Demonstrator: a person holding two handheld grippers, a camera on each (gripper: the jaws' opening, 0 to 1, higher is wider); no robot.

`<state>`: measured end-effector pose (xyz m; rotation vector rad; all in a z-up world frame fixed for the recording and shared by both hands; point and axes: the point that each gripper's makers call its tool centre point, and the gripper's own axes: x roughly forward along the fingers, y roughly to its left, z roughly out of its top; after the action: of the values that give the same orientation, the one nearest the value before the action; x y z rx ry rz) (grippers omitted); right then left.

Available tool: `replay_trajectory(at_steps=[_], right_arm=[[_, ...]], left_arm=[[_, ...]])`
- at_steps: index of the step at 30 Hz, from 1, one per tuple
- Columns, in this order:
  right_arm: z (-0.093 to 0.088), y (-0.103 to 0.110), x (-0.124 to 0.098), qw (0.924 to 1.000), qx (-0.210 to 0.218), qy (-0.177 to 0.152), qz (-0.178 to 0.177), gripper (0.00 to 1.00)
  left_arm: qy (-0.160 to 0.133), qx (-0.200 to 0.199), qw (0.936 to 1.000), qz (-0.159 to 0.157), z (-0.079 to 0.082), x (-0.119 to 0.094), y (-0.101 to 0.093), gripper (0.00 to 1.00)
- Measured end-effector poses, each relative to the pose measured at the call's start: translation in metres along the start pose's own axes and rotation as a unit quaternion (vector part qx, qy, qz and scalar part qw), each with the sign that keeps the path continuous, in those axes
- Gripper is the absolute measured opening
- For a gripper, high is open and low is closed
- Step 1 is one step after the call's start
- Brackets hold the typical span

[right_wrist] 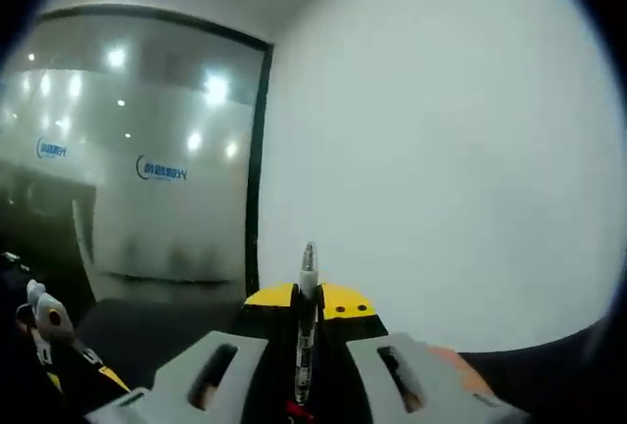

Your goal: Pick up pens and glue sticks and place them into the holder.

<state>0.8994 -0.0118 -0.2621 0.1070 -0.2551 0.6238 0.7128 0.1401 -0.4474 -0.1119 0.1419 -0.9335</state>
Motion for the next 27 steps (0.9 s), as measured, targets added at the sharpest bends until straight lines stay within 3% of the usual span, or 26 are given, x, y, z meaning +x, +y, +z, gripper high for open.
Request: replay_trajectory(at_steps=[11,15,22,27], right_arm=[[-0.020,0.002,0.003,0.9996,-0.011,0.028,0.004,0.05],[-0.026,0.003,0.002,0.9990,-0.011,0.043,0.007,0.05],[-0.042,0.008,0.002,0.9956,0.002,0.087,0.034,0.06],[-0.041,0.006,0.003,0.9960,0.000,0.083,0.032,0.06]], left_arm=[[0.008,0.000,1.0000,0.003,-0.003,0.001,0.003,0.70],[0.016,0.005,0.9999,0.002,-0.008,0.005,-0.008,0.68],[0.018,0.007,0.9998,0.005,-0.008,0.003,-0.003,0.68],[0.021,0.008,0.9997,0.010,-0.009,0.003,0.000,0.68]])
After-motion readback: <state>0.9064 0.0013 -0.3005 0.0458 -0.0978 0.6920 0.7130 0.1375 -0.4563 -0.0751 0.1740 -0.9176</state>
